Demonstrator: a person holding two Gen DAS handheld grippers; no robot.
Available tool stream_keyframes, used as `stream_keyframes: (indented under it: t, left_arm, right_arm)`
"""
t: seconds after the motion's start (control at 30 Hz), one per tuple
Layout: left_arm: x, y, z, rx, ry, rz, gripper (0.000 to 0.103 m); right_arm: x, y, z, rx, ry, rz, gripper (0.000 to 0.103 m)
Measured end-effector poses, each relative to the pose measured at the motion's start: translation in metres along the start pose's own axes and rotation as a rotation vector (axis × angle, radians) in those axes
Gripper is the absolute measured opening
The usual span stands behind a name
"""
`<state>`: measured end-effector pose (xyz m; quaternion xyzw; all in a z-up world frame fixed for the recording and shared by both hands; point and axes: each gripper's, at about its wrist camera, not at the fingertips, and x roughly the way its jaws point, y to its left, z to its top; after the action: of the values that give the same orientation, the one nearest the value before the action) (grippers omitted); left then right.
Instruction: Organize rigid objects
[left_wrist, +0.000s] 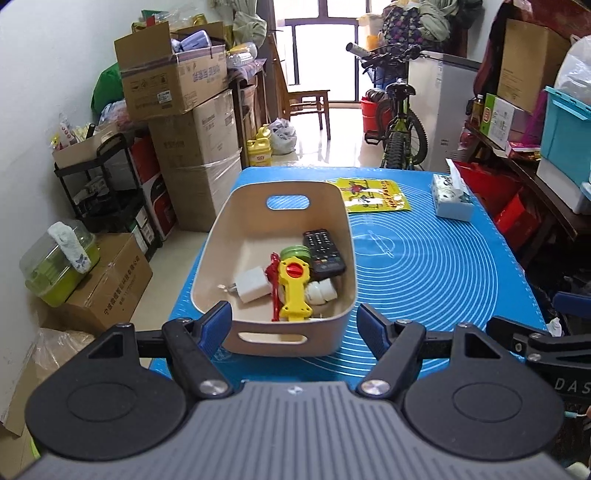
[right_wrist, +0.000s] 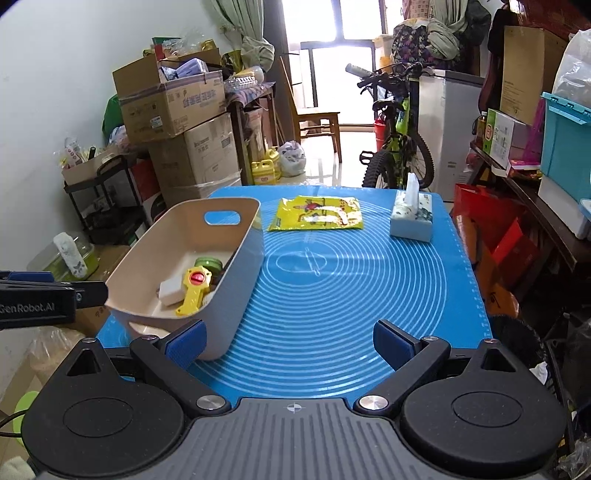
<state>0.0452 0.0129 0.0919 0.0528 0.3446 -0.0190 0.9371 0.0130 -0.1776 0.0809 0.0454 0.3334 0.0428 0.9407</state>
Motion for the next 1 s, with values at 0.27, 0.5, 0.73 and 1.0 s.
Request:
stream_keyframes:
  t: [0.27, 0.5, 0.73, 1.0]
  left_arm:
    - [-0.001, -0.014, -0.028, 0.01, -0.003, -0.033, 0.075]
    - [0.0, -0.014, -0.046, -0.003, -0.03, -0.042, 0.075]
    - [-0.003, -0.022, -0.063, 0.018, -0.068, -0.045, 0.075]
    - [-0.001, -0.023, -0.075, 0.016, -0.091, -0.06, 0.075]
  right_arm:
    - [-0.004, -0.005, -0.025, 0.004, -0.011, -0.004, 0.097]
    - [-0.007, -0.004, -0.043, -0.016, -0.042, 0.019, 0.097]
    - [-0.012, -0.008, -0.058, 0.0, -0.078, 0.024, 0.097]
    - [-0.017, -0.005, -0.071, -0.016, -0.143, 0.003, 0.097]
